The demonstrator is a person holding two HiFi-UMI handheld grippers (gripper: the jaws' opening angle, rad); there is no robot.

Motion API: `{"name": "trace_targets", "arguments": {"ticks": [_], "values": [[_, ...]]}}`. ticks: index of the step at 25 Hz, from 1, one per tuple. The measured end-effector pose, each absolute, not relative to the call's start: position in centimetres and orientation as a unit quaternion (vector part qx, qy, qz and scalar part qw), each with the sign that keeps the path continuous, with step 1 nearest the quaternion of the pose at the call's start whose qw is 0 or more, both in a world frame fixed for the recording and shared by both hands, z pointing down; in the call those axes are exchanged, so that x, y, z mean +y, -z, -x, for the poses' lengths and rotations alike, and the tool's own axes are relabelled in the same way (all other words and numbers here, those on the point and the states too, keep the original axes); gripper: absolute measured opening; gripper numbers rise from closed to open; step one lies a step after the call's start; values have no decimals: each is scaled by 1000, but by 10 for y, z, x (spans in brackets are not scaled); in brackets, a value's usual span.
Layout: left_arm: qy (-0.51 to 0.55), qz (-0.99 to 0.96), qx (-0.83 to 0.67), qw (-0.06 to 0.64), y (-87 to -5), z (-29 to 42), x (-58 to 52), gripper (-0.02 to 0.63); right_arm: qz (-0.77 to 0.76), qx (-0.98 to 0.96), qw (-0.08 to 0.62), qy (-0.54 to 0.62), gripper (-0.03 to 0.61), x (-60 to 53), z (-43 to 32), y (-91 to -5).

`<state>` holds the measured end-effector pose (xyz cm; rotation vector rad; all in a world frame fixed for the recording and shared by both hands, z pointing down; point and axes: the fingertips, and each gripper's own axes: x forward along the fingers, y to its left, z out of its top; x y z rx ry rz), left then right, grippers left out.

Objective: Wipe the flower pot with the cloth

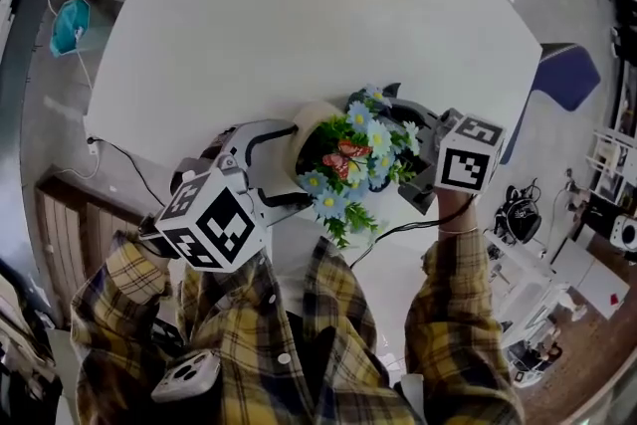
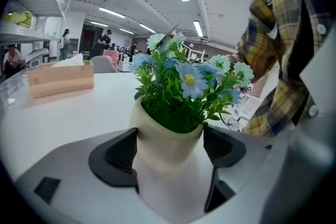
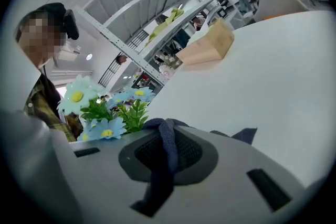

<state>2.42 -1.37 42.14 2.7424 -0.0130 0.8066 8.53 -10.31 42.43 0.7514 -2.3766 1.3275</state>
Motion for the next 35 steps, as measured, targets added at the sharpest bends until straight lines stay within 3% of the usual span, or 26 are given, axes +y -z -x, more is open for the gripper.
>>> {"name": "trace_targets", "arguments": {"ticks": [21, 29, 35], "values": [[-347, -893, 283, 42, -424, -18, -33, 399, 64, -849, 289, -437, 15, -112, -36, -425], [-346, -885, 301, 77, -427, -14, -35, 398, 135, -824, 366, -412, 15, -108, -16, -433], [-338, -898, 265, 100, -427, -10, -41, 397, 107, -838, 356, -400, 15, -112, -18, -431]]}}
